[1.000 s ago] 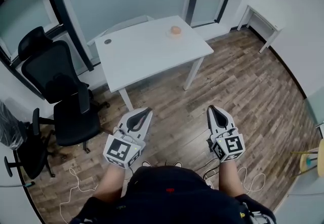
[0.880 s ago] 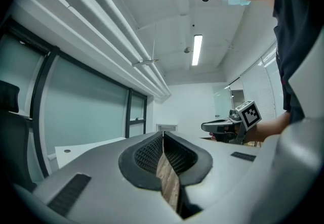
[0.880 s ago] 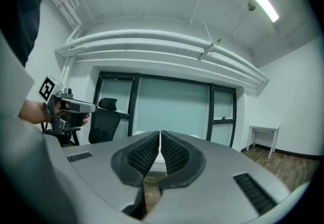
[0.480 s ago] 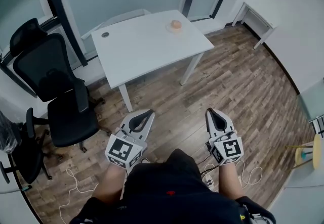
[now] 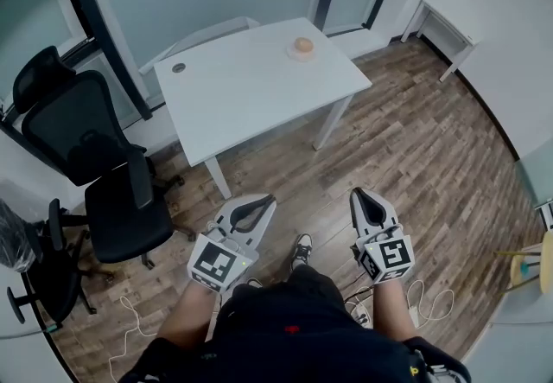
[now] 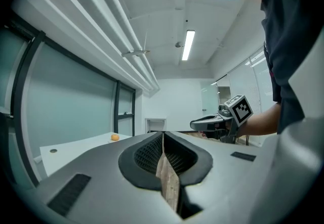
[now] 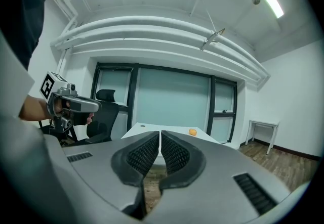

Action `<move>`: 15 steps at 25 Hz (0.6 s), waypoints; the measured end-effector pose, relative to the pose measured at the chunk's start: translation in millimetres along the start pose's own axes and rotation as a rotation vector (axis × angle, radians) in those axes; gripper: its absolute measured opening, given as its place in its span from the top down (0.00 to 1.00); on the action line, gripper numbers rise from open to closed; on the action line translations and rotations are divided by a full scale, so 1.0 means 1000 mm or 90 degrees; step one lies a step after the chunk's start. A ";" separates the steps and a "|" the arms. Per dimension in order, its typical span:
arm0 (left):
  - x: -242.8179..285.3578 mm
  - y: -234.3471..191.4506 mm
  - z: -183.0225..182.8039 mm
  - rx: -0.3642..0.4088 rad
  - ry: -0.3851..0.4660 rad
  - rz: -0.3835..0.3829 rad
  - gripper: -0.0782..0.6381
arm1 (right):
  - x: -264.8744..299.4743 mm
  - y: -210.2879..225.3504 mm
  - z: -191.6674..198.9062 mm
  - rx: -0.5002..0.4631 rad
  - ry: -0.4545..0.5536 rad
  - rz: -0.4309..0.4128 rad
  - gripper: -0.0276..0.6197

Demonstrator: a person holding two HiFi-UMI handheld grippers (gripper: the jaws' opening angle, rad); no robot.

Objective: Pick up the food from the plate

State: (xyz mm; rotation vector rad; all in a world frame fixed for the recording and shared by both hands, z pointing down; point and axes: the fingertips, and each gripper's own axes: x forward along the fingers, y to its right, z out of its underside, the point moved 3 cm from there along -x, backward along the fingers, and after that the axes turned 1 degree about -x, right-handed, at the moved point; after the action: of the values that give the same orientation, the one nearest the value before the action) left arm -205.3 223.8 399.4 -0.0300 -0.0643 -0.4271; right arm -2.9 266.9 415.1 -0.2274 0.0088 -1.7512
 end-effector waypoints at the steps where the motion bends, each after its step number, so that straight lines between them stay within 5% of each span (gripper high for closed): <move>1: 0.009 -0.005 -0.001 -0.003 -0.004 -0.003 0.85 | 0.007 0.008 0.001 0.004 0.000 -0.002 0.91; 15: 0.215 -0.059 -0.032 -0.001 -0.033 -0.049 0.85 | 0.107 0.203 0.020 0.069 0.002 -0.028 0.91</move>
State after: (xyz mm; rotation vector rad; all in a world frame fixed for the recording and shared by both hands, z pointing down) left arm -32.3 80.0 383.0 -0.0395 -0.1163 -0.5038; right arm 178.8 125.5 424.2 -0.1456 -0.0895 -1.7894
